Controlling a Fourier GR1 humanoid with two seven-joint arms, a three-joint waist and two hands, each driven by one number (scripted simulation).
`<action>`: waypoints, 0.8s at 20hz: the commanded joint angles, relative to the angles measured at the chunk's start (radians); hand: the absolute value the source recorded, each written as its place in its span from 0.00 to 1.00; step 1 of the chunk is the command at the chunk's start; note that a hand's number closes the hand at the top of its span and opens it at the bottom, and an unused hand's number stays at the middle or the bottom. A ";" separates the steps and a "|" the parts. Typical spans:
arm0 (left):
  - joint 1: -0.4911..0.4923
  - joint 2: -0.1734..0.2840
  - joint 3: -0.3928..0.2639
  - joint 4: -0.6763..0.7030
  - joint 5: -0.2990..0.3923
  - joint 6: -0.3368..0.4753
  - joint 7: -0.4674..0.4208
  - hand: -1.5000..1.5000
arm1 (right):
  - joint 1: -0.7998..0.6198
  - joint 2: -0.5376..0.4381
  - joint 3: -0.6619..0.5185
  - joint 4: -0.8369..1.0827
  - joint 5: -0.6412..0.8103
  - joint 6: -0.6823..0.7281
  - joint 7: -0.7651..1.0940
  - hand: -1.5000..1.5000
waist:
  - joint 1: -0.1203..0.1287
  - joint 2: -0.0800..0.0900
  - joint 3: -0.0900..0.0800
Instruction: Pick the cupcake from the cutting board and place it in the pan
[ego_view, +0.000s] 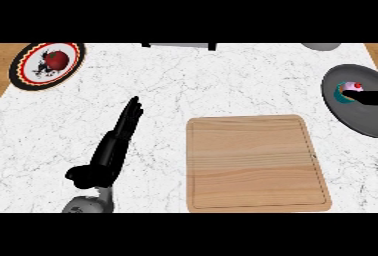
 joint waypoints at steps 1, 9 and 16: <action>-0.016 0.017 0.032 0.002 0.015 -0.005 0.010 0.50 | 0.035 -0.037 -0.081 0.023 -0.084 0.075 -0.075 0.00 | -0.018 -0.004 -0.001; 0.006 0.019 0.043 0.016 0.016 -0.004 -0.011 0.50 | 0.083 -0.156 -0.138 0.075 -0.171 0.471 -0.103 0.00 | -0.039 -0.016 -0.003; 0.017 0.022 0.032 -0.035 0.007 0.005 0.028 0.50 | 0.240 -0.194 -0.117 0.056 -0.165 0.651 -0.269 0.00 | -0.038 -0.017 -0.002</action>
